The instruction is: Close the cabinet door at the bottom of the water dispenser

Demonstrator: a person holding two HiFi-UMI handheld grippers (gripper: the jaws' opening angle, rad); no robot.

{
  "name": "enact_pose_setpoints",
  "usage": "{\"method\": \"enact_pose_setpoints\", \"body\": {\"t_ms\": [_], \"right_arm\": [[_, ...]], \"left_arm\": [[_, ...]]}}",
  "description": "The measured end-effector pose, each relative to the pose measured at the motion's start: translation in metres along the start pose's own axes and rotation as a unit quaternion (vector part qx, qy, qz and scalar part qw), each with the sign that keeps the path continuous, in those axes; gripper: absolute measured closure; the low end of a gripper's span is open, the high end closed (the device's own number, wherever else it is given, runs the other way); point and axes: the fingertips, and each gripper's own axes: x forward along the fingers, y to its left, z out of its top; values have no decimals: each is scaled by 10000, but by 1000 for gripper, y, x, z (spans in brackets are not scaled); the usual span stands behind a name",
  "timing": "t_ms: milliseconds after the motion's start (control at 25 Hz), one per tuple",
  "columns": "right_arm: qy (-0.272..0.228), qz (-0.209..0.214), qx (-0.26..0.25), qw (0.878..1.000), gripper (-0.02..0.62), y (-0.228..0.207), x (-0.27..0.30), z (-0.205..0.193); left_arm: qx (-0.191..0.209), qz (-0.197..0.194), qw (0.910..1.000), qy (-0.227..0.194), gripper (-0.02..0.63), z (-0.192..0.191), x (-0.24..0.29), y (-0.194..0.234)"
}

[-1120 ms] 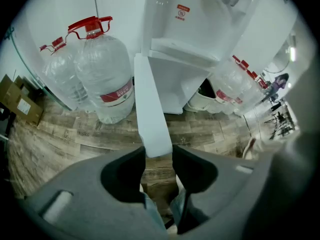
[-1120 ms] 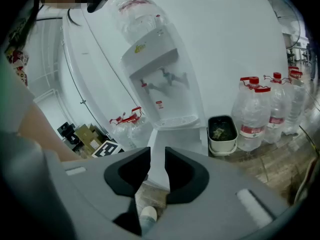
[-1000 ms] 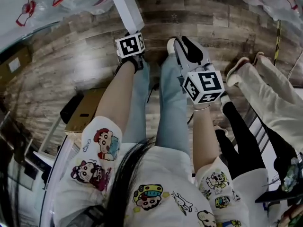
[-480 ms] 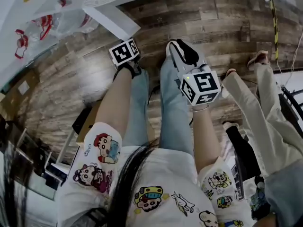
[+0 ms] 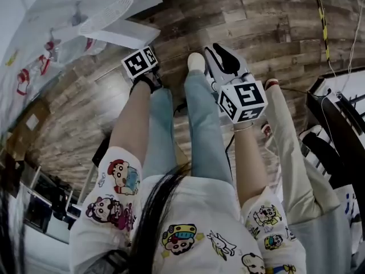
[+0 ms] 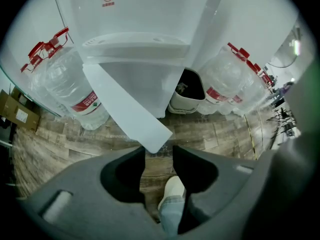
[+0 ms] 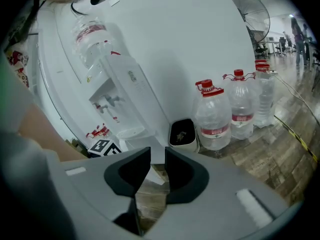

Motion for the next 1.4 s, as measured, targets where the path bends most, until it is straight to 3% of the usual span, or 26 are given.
{"method": "enact_pose_setpoints", "body": {"t_ms": [600, 800, 1400], "right_arm": [[90, 5, 164, 9998, 492, -27, 18, 13], [69, 20, 263, 9996, 492, -25, 32, 18], [142, -47, 375, 9992, 494, -40, 54, 27]], "left_arm": [[220, -307, 9993, 33, 430, 40, 11, -42], [574, -610, 9965, 8, 423, 58, 17, -55], [1426, -837, 9862, 42, 391, 115, 39, -86]]}}
